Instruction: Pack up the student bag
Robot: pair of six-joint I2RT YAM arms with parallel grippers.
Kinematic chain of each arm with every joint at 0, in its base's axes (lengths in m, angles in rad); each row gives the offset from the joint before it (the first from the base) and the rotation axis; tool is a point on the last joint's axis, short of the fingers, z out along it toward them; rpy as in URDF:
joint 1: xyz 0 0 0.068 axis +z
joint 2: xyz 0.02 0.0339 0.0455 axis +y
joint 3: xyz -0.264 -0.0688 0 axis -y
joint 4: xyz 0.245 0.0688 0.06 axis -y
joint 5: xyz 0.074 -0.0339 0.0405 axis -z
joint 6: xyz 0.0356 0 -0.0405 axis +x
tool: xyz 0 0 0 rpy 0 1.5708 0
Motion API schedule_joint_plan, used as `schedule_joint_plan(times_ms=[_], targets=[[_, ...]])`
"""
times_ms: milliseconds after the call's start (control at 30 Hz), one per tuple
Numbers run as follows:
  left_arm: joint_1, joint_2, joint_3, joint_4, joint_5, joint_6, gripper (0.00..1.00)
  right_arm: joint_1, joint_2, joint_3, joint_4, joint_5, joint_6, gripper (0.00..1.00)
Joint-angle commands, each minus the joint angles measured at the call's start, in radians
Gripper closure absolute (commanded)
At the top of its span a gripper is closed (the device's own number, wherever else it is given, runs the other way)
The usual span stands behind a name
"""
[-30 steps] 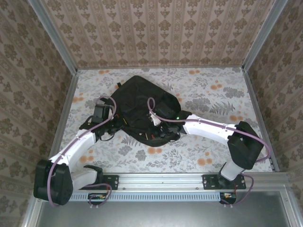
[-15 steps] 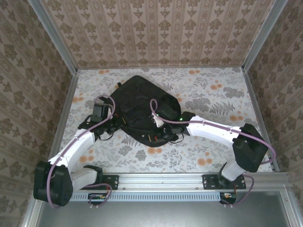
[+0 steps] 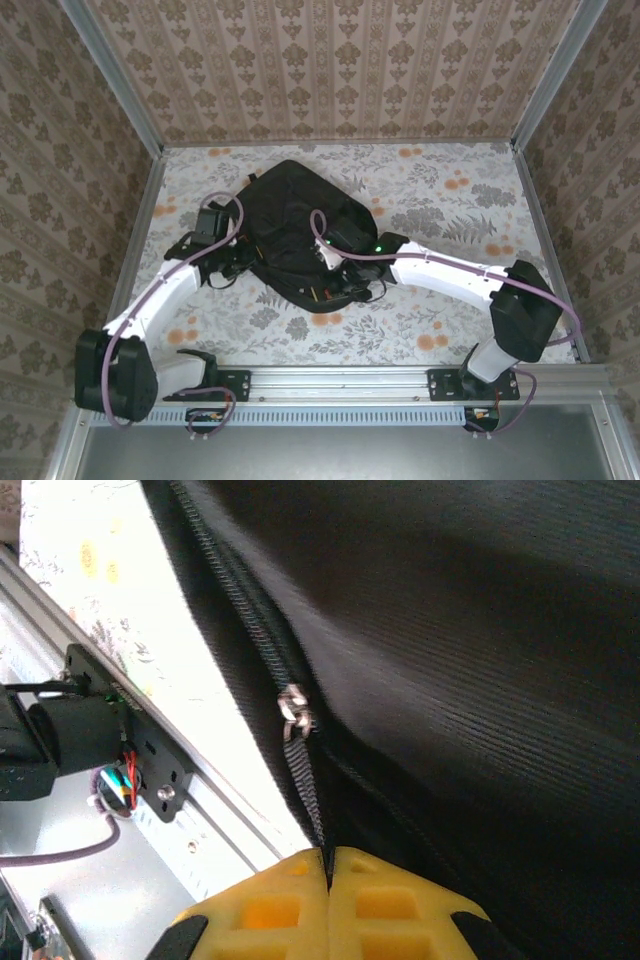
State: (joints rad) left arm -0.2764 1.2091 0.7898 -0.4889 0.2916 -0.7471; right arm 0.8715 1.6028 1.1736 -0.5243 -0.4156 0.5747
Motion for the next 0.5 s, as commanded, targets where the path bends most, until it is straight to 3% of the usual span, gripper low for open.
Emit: schedule_joint_plan(times_ms=[0, 100, 200, 300, 467], targets=[[0.02, 0.059, 0.128, -0.029, 0.044, 0.039, 0.8, 0.022, 0.048, 0.062, -0.019, -0.049, -0.001, 1.0], [0.037, 0.145, 0.276, -0.159, -0.003, 0.071, 0.58, 0.027, 0.088, 0.109, 0.033, -0.056, 0.022, 1.0], [0.062, 0.251, 0.412, -0.257, 0.015, 0.07, 0.46, 0.027, 0.143, 0.164, 0.057, -0.055, 0.047, 1.0], [0.063, 0.292, 0.441, -0.29, 0.021, 0.038, 0.4, 0.025, 0.193, 0.214, 0.085, -0.047, 0.073, 1.0], [0.066, 0.123, 0.282, -0.26, -0.017, 0.0, 0.38, 0.024, 0.239, 0.265, 0.137, -0.048, 0.114, 1.0]])
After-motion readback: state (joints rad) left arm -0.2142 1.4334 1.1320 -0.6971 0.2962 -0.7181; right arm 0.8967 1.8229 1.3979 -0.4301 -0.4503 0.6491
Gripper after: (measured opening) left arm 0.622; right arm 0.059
